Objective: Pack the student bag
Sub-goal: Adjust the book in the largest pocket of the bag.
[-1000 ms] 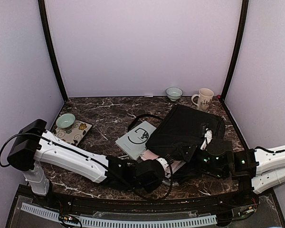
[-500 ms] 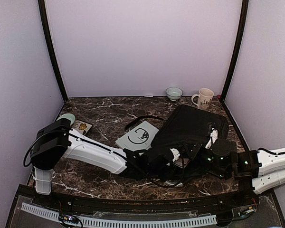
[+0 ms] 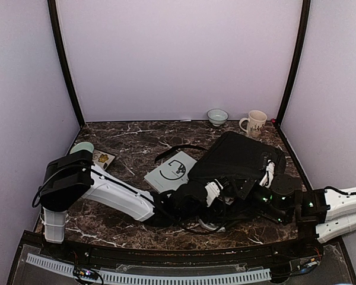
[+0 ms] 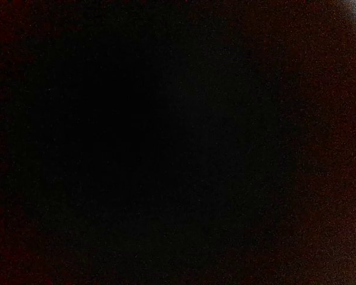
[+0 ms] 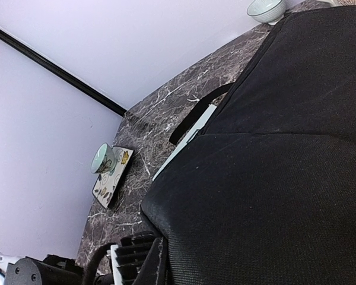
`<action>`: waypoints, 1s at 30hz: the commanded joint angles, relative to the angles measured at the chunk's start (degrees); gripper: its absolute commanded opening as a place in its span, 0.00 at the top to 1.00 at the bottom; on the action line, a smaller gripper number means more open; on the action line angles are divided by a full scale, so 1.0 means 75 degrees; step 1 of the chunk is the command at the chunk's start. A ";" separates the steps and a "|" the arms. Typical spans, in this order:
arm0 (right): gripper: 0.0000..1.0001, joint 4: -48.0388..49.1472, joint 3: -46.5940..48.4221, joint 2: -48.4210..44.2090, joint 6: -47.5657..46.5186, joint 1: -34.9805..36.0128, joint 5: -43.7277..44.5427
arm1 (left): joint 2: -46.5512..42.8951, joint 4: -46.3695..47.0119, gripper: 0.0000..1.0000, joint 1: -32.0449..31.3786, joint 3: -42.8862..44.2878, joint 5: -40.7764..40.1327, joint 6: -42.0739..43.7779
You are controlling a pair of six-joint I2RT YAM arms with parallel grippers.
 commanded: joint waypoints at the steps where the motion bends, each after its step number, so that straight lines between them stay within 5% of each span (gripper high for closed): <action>1: 1.00 0.0726 -0.0121 -0.0264 -0.0059 0.0171 -0.0580 | -0.0394 0.2381 0.33 0.0097 -0.0438 -0.0581 0.0510; 7: 1.00 0.0572 -0.0198 -0.0428 -0.0018 0.0171 -0.0339 | -0.1127 0.2291 0.27 -0.0038 -0.1037 -0.0024 0.0622; 13: 1.00 0.0211 -0.0233 -0.0581 0.0104 0.0171 0.0193 | -0.2851 -0.0296 0.22 -0.0068 -0.1204 0.0541 0.0167; 20: 1.00 -0.0209 -0.0225 -0.0739 0.0171 0.0171 0.0501 | -0.4654 -0.3542 0.21 -0.0058 -0.1213 -0.1161 -0.0409; 25: 1.00 -0.0474 -0.0277 -0.0944 0.0190 0.0171 0.0815 | -0.5714 -0.5523 0.10 0.0019 -0.1401 -0.2899 -0.0946; 30: 1.00 -0.1118 -0.0269 -0.1147 0.0403 0.0175 0.1327 | -0.6277 -0.5957 0.08 0.0835 -0.1851 -0.2615 -0.1455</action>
